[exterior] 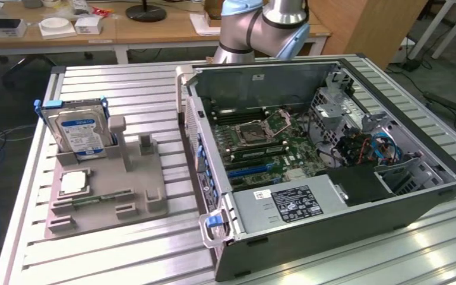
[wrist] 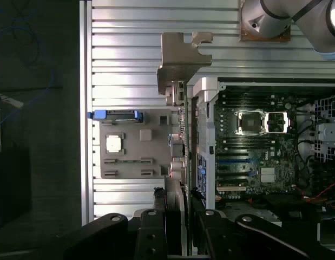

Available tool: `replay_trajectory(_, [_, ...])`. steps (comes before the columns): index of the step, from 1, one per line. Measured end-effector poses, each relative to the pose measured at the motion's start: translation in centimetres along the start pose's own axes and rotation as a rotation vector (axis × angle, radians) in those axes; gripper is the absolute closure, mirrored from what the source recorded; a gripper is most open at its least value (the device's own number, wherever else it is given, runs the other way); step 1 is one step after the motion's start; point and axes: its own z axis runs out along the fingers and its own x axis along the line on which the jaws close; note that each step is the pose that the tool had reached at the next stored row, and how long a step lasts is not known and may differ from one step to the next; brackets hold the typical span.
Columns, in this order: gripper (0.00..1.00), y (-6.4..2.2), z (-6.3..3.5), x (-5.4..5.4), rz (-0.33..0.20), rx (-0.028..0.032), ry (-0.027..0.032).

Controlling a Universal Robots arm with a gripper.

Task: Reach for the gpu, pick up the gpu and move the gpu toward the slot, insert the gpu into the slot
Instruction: 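Pick up the gpu and move the gpu toward the slot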

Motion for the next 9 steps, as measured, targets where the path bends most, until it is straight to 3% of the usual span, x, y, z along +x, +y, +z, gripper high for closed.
replay_trajectory(9, [0.72, 0.0, 0.0, 0.0, 0.0, 0.0, 0.0])
